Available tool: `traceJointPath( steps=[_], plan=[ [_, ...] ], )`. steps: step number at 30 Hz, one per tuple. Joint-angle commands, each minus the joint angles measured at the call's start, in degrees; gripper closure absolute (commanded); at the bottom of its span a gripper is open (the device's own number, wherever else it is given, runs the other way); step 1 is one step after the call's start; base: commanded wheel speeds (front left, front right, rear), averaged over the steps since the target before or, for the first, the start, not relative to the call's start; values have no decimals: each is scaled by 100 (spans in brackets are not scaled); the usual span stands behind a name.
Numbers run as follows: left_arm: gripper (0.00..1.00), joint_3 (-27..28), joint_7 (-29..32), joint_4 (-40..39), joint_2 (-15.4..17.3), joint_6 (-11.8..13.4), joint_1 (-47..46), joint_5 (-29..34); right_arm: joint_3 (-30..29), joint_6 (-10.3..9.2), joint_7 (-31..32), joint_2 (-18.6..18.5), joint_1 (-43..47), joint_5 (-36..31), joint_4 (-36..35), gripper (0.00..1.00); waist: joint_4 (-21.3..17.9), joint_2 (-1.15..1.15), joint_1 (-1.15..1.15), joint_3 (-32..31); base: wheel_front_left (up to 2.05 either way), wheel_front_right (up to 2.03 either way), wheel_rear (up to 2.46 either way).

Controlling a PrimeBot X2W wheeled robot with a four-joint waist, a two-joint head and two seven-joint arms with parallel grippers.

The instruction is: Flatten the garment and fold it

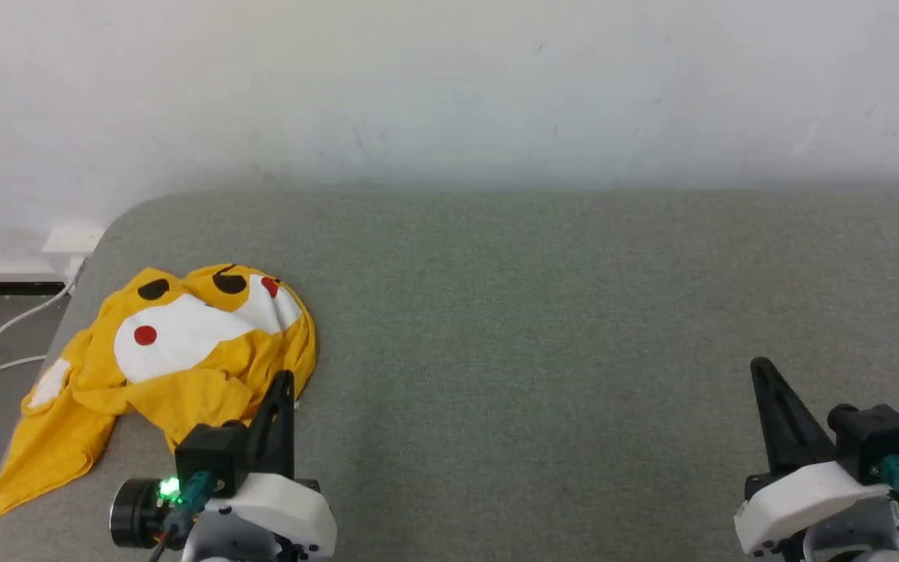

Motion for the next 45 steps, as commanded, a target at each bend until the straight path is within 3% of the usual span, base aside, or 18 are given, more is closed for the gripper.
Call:
traceJointPath(
  steps=[1, 37, 38, 45],
  plan=[
    [100, 41, 17, -44, -2, -22, -69, 48, 30, -9, 14, 14, -92, -47, 15, 100, -6, 0, 0, 1, 0, 0, 0],
    [100, 380, 438, -277, -4, -54, -97, 377, 306, -13, 198, 18, -365, -191, 109, 100, -248, 0, 0, 28, 0, 0, 0],
    [0, 344, 412, -234, 1, -7, -25, 320, 293, 0, 188, 0, -249, -152, 98, 0, -247, 0, 0, 27, 0, 0, 0],
    [0, 312, 341, -191, 1, -12, -38, 247, 282, -1, 131, 0, -212, -100, 83, 0, -242, 0, 0, 27, 0, 0, 0]
  ],
)
